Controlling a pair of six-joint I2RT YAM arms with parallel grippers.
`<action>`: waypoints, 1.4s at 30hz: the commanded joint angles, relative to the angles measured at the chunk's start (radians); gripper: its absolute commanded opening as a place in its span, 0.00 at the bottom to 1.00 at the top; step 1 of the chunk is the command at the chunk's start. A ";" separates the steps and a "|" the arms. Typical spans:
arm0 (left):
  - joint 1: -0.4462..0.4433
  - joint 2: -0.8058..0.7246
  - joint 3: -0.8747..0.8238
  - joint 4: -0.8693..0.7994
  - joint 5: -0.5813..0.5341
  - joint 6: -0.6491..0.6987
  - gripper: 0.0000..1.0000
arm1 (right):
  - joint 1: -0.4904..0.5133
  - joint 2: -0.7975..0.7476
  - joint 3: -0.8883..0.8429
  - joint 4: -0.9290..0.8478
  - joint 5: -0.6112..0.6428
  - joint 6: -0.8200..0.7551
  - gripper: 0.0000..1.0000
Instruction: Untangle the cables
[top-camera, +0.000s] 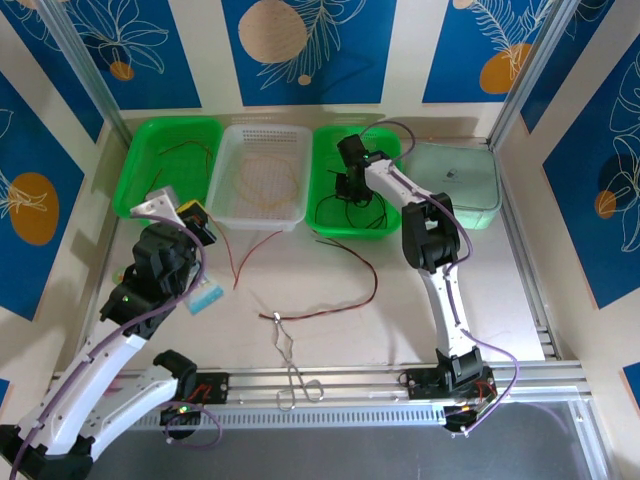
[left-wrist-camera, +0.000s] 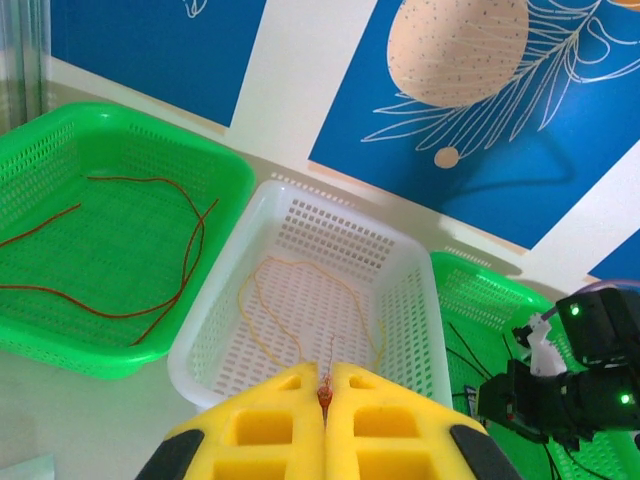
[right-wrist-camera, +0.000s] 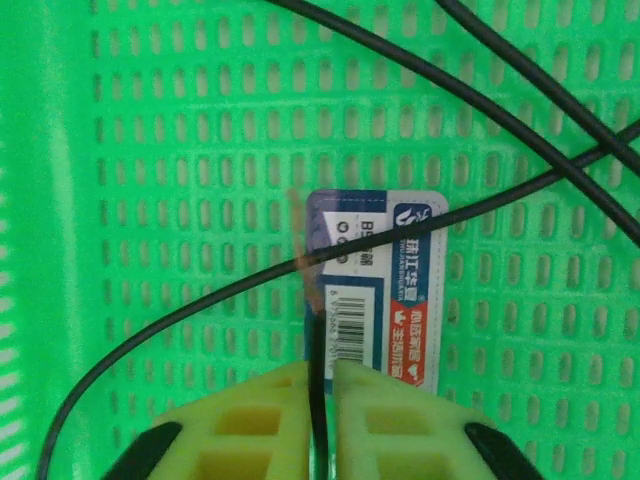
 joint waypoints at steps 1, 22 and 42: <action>0.007 -0.007 0.064 -0.017 0.023 0.023 0.00 | -0.023 -0.042 0.084 -0.059 -0.057 0.016 0.41; 0.009 0.362 0.614 0.201 0.064 0.476 0.00 | -0.030 -0.712 -0.391 0.089 -0.086 0.034 0.97; 0.261 0.761 1.266 0.208 0.147 0.614 0.00 | -0.039 -1.016 -0.634 0.100 -0.061 0.020 0.98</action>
